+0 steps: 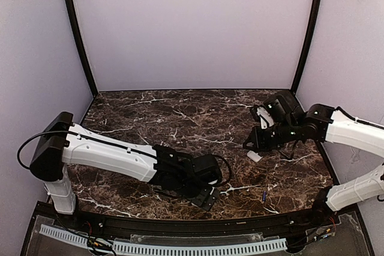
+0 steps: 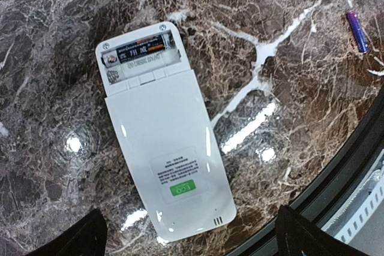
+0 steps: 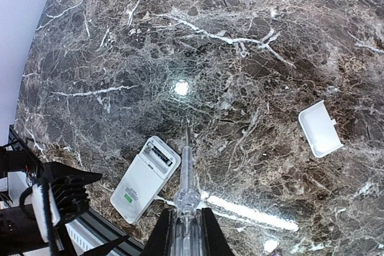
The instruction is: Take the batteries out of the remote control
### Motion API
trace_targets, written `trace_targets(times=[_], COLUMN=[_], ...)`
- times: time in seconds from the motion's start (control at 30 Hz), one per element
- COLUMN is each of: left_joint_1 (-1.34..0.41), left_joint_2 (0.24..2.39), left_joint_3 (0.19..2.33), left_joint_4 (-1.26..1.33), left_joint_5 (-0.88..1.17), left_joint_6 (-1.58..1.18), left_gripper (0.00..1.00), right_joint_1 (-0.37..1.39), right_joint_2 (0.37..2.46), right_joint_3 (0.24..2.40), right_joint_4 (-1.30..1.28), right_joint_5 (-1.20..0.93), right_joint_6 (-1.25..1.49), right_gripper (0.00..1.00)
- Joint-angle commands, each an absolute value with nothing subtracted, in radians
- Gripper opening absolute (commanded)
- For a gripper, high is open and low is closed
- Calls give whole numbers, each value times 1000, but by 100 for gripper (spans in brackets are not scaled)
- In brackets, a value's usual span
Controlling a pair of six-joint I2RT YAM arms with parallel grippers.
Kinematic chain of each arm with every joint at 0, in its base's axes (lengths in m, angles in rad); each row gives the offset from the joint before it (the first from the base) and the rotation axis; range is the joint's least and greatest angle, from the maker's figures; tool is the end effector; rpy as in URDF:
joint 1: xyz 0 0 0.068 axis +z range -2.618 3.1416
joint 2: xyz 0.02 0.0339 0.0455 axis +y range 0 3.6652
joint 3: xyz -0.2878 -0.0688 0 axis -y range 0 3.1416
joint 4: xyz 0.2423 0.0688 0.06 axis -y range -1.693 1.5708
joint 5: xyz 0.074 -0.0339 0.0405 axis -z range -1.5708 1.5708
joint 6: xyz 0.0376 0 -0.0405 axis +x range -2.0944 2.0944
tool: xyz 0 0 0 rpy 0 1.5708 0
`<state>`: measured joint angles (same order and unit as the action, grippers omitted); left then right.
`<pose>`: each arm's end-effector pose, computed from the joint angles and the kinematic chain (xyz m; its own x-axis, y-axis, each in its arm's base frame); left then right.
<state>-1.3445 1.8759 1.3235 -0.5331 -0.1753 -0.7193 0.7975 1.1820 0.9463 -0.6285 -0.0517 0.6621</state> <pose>0.0952 -0.3844 0.2137 -0.7695 0.4506 -0.4525 0.5774 0.7938 -0.1913 0.1613 0.1681 0.2967 -0.8728 -0.0152 -0.4879 -0.2555 0.8658 0.4301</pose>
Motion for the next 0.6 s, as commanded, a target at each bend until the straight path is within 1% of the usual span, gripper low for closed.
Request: trace_targets(times=[0.0, 0.1, 0.2, 0.33, 0.37, 0.4, 0.47, 0.57], left_joint_1=[-1348, -1348, -1347, -1347, -1348, -1347, -1347, -1347], left_joint_2=[1949, 2009, 2027, 2056, 2067, 2072, 2086, 2100], left_joint_3=[1402, 1460, 1471, 1488, 1495, 1498, 1513, 1520], left_joint_4=[-698, -749, -745, -751, -751, -752, -754, -754], left_joint_5=[-164, -144, -140, -144, -144, -140, -137, -138], left_joint_6=[-734, -723, -709, -696, -694, -689, -681, -668], left_gripper=[99, 98, 96, 90, 86, 83, 73, 62], right_joint_1=[790, 791, 791, 790, 791, 791, 790, 790], right_joint_2=[1140, 1120, 1110, 1108, 1108, 1111, 1115, 1123], right_joint_3=[926, 919, 912, 908, 908, 908, 911, 916], right_joint_4=[-630, -629, -631, -631, -630, -631, -631, -632], right_joint_5=[-33, -27, -22, -16, -15, -12, -9, -7], right_joint_6=[692, 699, 705, 706, 704, 703, 702, 699], right_gripper=[0, 0, 0, 0, 0, 0, 0, 0])
